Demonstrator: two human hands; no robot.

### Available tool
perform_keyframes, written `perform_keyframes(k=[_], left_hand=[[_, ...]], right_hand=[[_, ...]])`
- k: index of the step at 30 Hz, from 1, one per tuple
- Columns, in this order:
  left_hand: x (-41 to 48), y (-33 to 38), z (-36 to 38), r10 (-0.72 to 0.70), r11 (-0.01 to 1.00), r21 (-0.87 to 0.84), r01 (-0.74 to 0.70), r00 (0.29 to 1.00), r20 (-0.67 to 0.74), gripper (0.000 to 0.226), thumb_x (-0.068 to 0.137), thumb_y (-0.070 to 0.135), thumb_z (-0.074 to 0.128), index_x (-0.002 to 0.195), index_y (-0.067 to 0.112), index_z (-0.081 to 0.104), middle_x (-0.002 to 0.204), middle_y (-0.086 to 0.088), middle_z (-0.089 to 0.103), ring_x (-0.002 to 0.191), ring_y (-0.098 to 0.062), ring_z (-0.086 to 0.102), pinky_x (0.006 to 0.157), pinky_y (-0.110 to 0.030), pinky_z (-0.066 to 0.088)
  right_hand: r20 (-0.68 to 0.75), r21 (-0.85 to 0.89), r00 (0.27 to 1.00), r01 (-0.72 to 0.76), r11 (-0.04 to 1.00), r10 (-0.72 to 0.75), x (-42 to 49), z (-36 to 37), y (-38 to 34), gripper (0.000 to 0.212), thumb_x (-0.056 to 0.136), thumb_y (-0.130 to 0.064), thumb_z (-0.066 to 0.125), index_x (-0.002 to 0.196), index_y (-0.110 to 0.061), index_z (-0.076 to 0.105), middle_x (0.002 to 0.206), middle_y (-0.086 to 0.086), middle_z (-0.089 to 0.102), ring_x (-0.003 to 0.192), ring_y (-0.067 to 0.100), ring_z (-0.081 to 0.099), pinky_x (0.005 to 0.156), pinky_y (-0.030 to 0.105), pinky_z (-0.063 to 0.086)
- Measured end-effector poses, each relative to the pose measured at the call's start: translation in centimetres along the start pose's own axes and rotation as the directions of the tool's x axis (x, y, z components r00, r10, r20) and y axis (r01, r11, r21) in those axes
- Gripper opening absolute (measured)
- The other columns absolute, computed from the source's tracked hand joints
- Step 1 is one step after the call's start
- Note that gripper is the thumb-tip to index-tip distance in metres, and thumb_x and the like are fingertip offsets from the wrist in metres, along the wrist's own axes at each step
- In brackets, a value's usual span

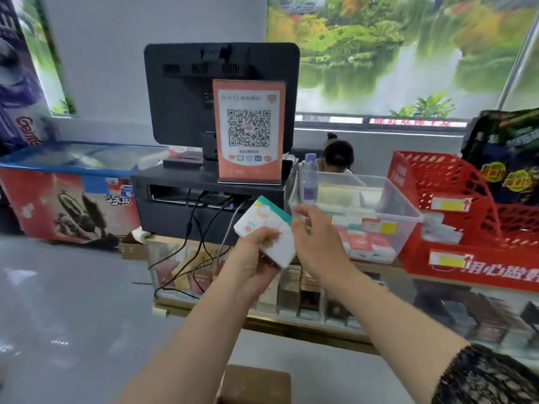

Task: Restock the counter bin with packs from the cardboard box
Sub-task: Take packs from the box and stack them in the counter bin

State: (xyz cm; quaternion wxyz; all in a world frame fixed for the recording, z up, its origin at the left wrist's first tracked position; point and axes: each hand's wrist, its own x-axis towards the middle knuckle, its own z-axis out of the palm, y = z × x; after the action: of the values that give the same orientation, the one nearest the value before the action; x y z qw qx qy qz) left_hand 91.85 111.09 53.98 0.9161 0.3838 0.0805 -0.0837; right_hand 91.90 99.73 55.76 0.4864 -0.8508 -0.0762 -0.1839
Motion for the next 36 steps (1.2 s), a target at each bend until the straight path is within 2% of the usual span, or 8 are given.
perform_keyframes(k=[2,6,10,13,19,21,31,36], left_hand=[[-0.7,0.9,2.6,0.012,1.000,0.002,-0.012,0.999,0.032,0.031,0.083,-0.005,0.054,0.112,0.003,0.058,0.087,-0.014,0.072,0.080,-0.025,0.067,0.072,-0.039,0.056],[-1.5,2.6,6.8,0.020,0.998,0.057,-0.022,0.999,0.047,0.015,0.086,-0.002,0.050,0.093,0.006,0.062,0.071,-0.011,0.072,0.061,-0.020,0.069,0.057,-0.031,0.057],[-0.8,4.3,9.8,0.014,0.995,0.095,-0.022,0.996,0.091,0.022,0.087,0.001,0.047,0.099,0.005,0.064,0.090,-0.014,0.071,0.079,-0.026,0.067,0.092,-0.042,0.049],[0.2,5.2,11.3,-0.002,0.991,0.133,-0.014,0.993,0.119,0.021,0.087,0.004,0.046,0.100,0.004,0.063,0.088,-0.014,0.071,0.081,-0.027,0.065,0.085,-0.041,0.051],[3.3,6.5,13.0,-0.079,0.974,0.225,0.040,0.982,0.169,0.025,0.088,0.013,0.048,0.106,0.005,0.064,0.085,-0.012,0.074,0.082,-0.025,0.067,0.082,-0.038,0.051],[4.6,6.8,13.0,-0.098,0.963,0.266,0.051,0.981,0.167,0.029,0.087,0.019,0.053,0.109,0.004,0.064,0.095,-0.014,0.073,0.089,-0.026,0.066,0.092,-0.040,0.049],[8.8,7.4,13.2,-0.079,0.948,0.313,0.051,0.994,0.079,0.043,0.084,0.035,0.061,0.120,0.013,0.059,0.111,-0.013,0.058,0.094,-0.025,0.057,0.085,-0.040,0.049],[10.3,6.8,12.6,-0.069,0.959,0.280,0.048,0.995,0.066,0.033,0.085,0.032,0.061,0.111,0.011,0.065,0.114,-0.013,0.065,0.106,-0.028,0.061,0.096,-0.044,0.048]], right_hand=[[-0.018,-0.021,1.000,0.018,1.000,-0.019,0.9,-2.0,-1.5,0.032,0.098,-0.025,0.045,0.129,-0.019,0.049,0.130,0.003,0.054,0.118,0.021,0.052,0.098,0.040,0.045],[0.017,-0.051,0.998,0.062,0.997,-0.061,2.4,-5.2,-3.8,0.046,0.090,-0.031,0.059,0.132,-0.020,0.045,0.134,0.003,0.051,0.117,0.020,0.050,0.099,0.036,0.043],[0.112,-0.189,0.981,0.175,0.966,-0.156,4.0,-6.9,-4.6,0.079,0.076,-0.045,0.072,0.141,-0.022,0.033,0.139,0.002,0.043,0.124,0.020,0.044,0.103,0.032,0.037],[0.117,-0.282,0.981,0.180,0.942,-0.153,5.9,-6.7,-4.2,0.090,0.073,-0.053,0.071,0.144,-0.022,0.025,0.140,0.004,0.042,0.125,0.024,0.043,0.105,0.038,0.037],[-0.033,-0.328,0.998,0.035,0.944,-0.049,10.0,-6.5,-2.9,0.096,0.060,-0.072,0.055,0.139,-0.026,0.028,0.131,0.001,0.051,0.114,0.026,0.053,0.092,0.045,0.049],[-0.072,-0.310,0.997,0.000,0.951,-0.024,11.0,-6.5,-2.4,0.087,0.061,-0.069,0.059,0.134,-0.028,0.033,0.123,-0.002,0.054,0.108,0.023,0.055,0.087,0.044,0.051],[-0.183,-0.351,0.971,-0.213,0.912,0.156,17.0,-11.5,2.7,0.085,0.064,-0.038,0.076,0.134,-0.020,0.032,0.120,0.004,0.050,0.108,0.026,0.052,0.089,0.046,0.049],[-0.126,-0.439,0.955,-0.297,0.848,0.269,21.0,-14.0,7.6,0.094,0.054,-0.048,0.070,0.134,-0.021,0.030,0.122,0.007,0.051,0.108,0.027,0.052,0.093,0.049,0.046]])
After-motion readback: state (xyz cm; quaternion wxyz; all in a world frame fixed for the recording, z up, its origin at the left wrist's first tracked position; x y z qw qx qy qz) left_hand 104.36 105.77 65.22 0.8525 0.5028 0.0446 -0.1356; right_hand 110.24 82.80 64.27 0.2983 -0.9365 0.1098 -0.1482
